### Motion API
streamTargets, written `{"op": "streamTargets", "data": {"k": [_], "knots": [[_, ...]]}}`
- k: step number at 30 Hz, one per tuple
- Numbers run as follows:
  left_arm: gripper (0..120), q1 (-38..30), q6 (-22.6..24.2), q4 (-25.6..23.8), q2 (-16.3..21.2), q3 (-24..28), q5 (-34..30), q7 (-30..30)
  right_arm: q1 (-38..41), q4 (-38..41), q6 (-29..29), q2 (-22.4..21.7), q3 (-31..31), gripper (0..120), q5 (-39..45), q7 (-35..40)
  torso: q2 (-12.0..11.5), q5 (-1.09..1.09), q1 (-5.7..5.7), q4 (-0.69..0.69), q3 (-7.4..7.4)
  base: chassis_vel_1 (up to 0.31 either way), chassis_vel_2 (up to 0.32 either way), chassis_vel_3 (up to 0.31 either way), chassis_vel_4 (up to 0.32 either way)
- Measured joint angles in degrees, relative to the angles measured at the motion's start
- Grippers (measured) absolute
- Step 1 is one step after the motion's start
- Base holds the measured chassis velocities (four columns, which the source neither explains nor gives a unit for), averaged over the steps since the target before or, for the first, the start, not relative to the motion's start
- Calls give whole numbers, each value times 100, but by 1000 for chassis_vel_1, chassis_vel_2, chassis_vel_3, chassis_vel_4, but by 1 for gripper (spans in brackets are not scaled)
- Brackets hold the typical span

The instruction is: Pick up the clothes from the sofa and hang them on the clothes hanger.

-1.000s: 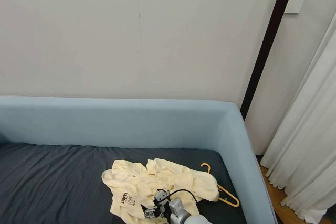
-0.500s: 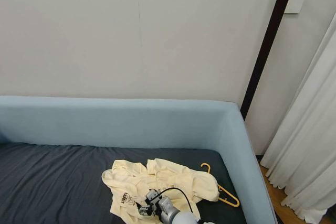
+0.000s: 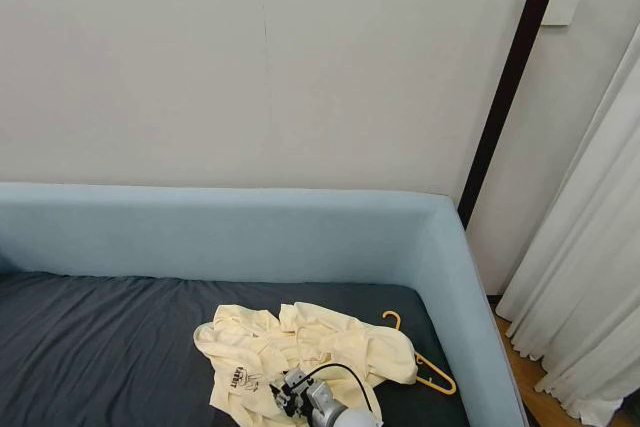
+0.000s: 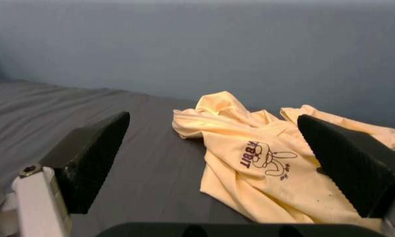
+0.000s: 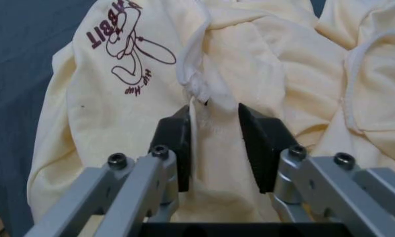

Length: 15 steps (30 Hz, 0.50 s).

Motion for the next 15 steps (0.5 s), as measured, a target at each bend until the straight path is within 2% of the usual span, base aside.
{"op": "streamTargets", "data": {"k": [2,7,15], "knots": [[100,2,-1,0,0,-1,1,0,-6,25,3,-23,-5,23,1,-6,0,0,0,0,0,0,0,0,0],[100,2,-3,-17,-12,12,7,-2,-18,64,31,-80,-39,1,1,-32,0,0,0,0,0,0,0,0,0],[100,-3,117,-169,152,41,-52,-9,-190,244,161,-233,49,0,-228,9,0,0,0,1,0,0,0,0,0]]}}
